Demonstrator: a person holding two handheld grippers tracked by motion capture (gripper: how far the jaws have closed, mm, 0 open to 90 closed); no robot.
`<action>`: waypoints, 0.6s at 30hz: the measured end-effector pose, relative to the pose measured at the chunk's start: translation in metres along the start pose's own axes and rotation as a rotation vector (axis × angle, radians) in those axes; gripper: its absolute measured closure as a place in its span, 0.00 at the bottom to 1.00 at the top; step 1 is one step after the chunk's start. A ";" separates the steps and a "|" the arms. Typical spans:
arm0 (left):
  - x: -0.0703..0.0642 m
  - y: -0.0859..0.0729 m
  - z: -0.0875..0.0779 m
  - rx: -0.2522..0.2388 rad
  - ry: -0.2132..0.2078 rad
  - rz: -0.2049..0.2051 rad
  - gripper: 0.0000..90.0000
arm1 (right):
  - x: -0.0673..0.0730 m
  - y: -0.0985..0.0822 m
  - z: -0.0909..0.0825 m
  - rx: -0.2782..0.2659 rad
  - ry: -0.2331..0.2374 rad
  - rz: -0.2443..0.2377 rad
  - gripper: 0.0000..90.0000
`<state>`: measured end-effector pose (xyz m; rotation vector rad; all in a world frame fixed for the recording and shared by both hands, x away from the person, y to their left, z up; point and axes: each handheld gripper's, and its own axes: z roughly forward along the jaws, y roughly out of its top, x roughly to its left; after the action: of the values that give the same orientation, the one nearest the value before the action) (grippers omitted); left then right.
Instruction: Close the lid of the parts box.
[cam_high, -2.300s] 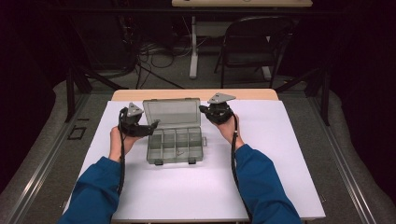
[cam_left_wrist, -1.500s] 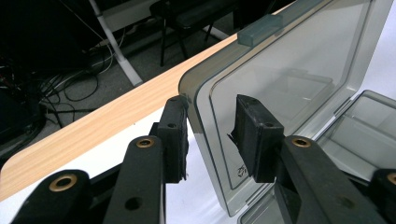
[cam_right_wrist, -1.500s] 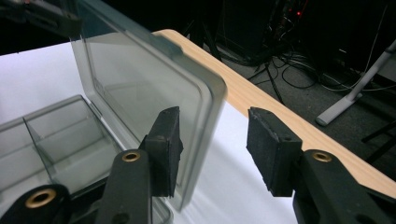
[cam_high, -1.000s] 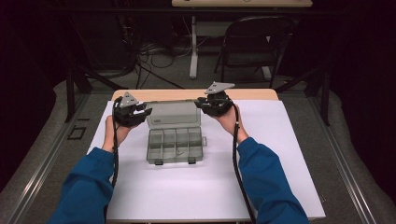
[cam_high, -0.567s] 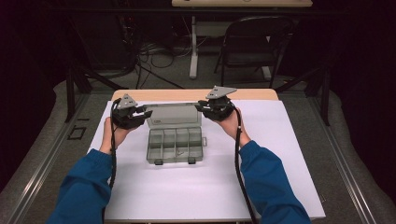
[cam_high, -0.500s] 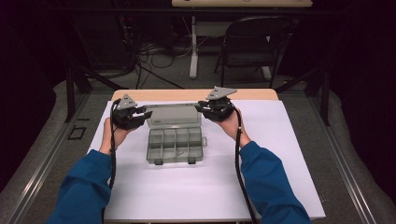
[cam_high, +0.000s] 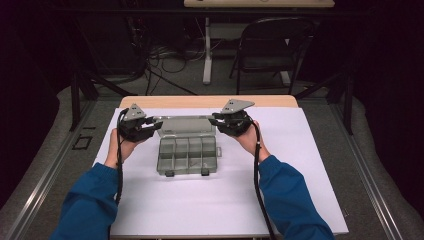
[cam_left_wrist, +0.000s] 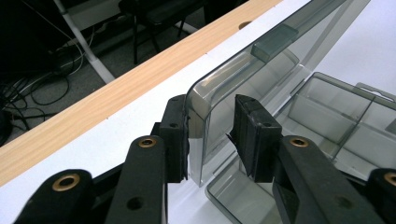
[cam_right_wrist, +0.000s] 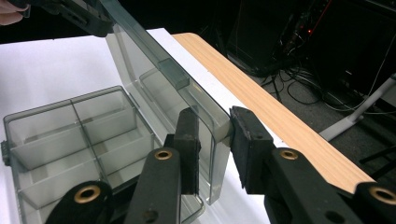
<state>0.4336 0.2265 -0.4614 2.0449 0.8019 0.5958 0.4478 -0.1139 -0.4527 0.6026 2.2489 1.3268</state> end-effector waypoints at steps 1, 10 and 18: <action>-0.001 0.000 0.000 -0.001 -0.001 0.002 0.73 | 0.001 0.000 -0.001 0.002 0.000 -0.004 0.81; -0.004 0.006 -0.001 0.025 -0.035 0.014 0.53 | 0.000 -0.003 -0.001 -0.011 0.010 -0.009 0.80; -0.013 0.025 -0.025 -0.077 -0.059 0.010 0.46 | 0.003 -0.003 -0.002 -0.011 0.014 -0.017 0.80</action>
<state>0.4166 0.2189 -0.4289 1.9881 0.7240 0.5611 0.4440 -0.1153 -0.4550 0.5710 2.2514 1.3392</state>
